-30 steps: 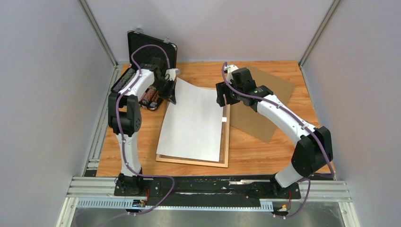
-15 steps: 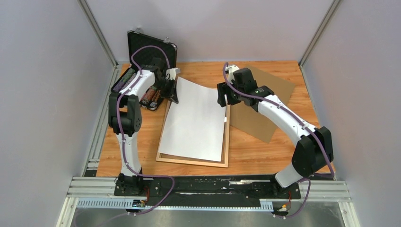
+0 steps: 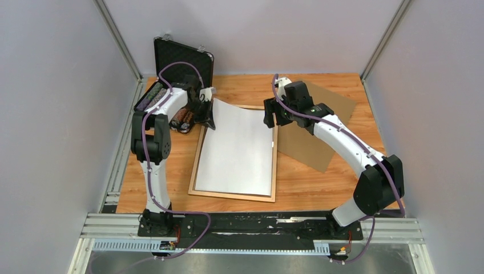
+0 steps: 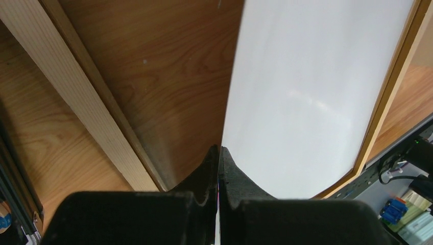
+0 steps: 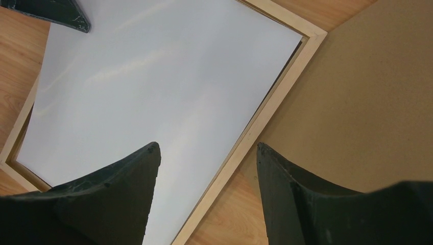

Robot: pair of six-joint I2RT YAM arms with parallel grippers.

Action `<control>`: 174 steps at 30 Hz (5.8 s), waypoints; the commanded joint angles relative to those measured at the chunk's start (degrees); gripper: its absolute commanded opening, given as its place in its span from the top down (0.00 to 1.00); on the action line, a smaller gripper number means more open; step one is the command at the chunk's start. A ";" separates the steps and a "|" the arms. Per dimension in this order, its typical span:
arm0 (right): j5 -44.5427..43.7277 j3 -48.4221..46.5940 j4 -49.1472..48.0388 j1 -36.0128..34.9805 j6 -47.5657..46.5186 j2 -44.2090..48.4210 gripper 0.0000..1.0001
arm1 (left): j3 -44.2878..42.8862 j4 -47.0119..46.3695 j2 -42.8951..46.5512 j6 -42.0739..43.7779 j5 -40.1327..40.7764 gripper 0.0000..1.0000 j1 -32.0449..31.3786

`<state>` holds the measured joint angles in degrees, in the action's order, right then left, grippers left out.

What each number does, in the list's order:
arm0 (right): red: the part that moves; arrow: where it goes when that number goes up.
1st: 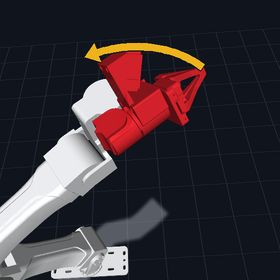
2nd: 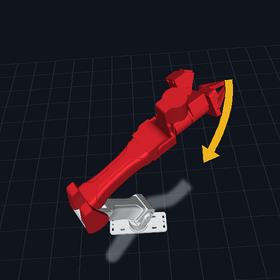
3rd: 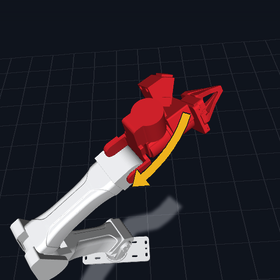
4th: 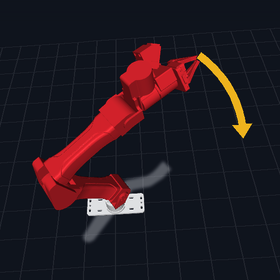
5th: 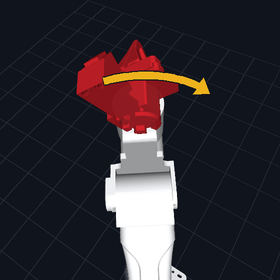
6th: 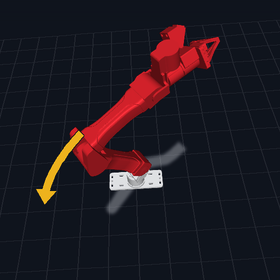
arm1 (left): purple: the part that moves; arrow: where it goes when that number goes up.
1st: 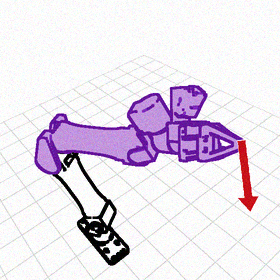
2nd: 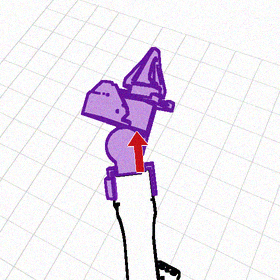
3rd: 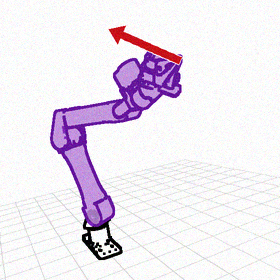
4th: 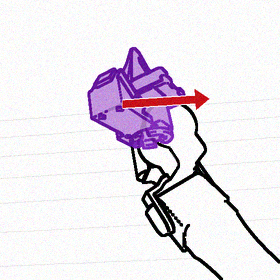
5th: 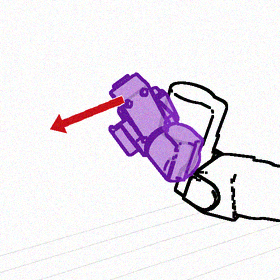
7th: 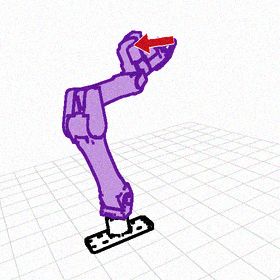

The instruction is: Put the photo into the frame

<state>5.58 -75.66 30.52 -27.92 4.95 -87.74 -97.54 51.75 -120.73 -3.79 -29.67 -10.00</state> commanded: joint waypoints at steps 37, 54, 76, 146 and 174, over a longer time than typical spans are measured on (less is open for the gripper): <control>1.84 1.46 -3.09 1.47 0.54 2.56 0.31 | -6.55 1.03 -2.21 1.49 3.00 1.00 -2.31; 2.21 1.57 -3.16 1.71 0.74 2.57 0.30 | -7.86 2.20 -1.48 2.01 8.11 0.41 -2.31; 2.87 5.68 -4.75 11.09 2.29 7.75 0.27 | 3.06 -7.57 13.37 4.53 17.12 0.00 -6.16; 25.11 13.39 -12.33 54.42 6.07 -16.27 0.21 | -55.49 -41.42 -40.01 -5.92 16.20 0.00 -29.87; 34.18 13.52 -11.85 54.46 8.94 -18.39 0.22 | -57.43 -36.02 -41.97 -16.15 17.68 0.00 -30.70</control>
<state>37.28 -62.26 19.84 26.44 13.13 -105.16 -152.31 14.48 -162.78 -16.60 -12.93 -40.25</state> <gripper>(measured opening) 0.779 0.998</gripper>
